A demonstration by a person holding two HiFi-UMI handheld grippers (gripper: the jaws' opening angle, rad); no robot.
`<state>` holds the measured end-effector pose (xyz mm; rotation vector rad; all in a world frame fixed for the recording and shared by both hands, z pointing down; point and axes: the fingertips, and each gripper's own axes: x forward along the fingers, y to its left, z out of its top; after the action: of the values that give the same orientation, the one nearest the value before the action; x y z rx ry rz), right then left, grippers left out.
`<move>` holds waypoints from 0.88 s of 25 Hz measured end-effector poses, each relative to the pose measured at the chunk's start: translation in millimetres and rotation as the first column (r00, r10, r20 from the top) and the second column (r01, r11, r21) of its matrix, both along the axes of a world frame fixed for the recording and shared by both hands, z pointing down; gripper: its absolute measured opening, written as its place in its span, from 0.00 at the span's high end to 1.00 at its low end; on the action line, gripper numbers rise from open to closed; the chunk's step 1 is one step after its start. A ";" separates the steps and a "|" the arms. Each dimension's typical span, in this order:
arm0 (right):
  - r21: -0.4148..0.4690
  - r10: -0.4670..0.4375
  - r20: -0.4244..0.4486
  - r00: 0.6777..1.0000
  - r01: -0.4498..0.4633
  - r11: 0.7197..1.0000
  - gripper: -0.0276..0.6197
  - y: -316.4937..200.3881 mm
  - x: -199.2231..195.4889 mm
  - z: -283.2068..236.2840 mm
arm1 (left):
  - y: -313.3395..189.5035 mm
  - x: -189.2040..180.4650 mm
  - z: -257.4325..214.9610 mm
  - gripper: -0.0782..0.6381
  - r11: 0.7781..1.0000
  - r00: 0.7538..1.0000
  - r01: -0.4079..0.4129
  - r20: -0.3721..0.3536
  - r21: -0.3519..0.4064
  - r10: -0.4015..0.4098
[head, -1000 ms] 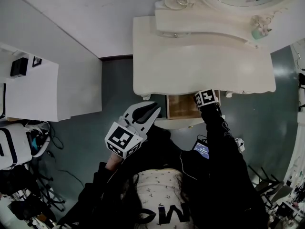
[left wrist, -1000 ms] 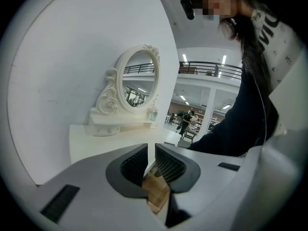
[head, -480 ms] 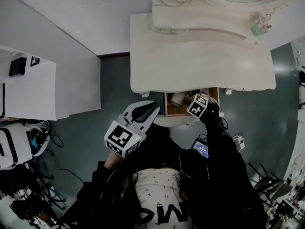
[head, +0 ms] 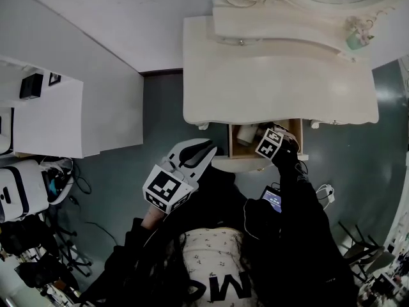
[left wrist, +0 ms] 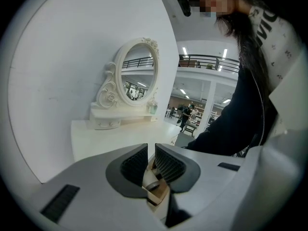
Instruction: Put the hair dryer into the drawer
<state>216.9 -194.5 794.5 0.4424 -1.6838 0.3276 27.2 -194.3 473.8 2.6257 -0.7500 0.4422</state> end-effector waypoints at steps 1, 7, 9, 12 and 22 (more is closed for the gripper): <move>-0.003 0.004 0.008 1.000 -0.004 1.000 0.61 0.4 -0.2 0.6 | 0.5 -1.8 1.3 0.82 1.000 1.000 0.001 0.004 -0.003 -0.001; -0.023 0.063 0.042 0.997 -0.062 0.998 0.53 -1.0 -0.3 -4.1 | -0.6 -6.7 4.2 0.82 1.000 1.000 -0.001 0.007 -0.007 0.001; -0.041 0.101 0.077 0.992 -0.098 0.994 0.53 0.1 -1.6 -13.0 | -1.1 -5.4 3.7 0.82 1.000 1.000 -0.004 0.002 -0.005 0.004; -0.052 0.148 0.126 0.981 -0.143 0.988 0.53 0.0 -1.7 -32.1 | -1.2 -2.2 3.0 0.82 1.000 1.000 -0.014 -0.002 -0.002 0.014; 0.026 0.400 0.418 0.816 -0.451 0.892 0.53 -7.2 -2.2 -124.5 | 13.6 14.6 -4.3 0.82 0.998 0.998 -0.065 -0.015 0.019 0.066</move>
<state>214.7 -201.7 670.0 0.9037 -2.0057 0.6855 41.7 -180.8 469.5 2.6743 -0.6679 0.4350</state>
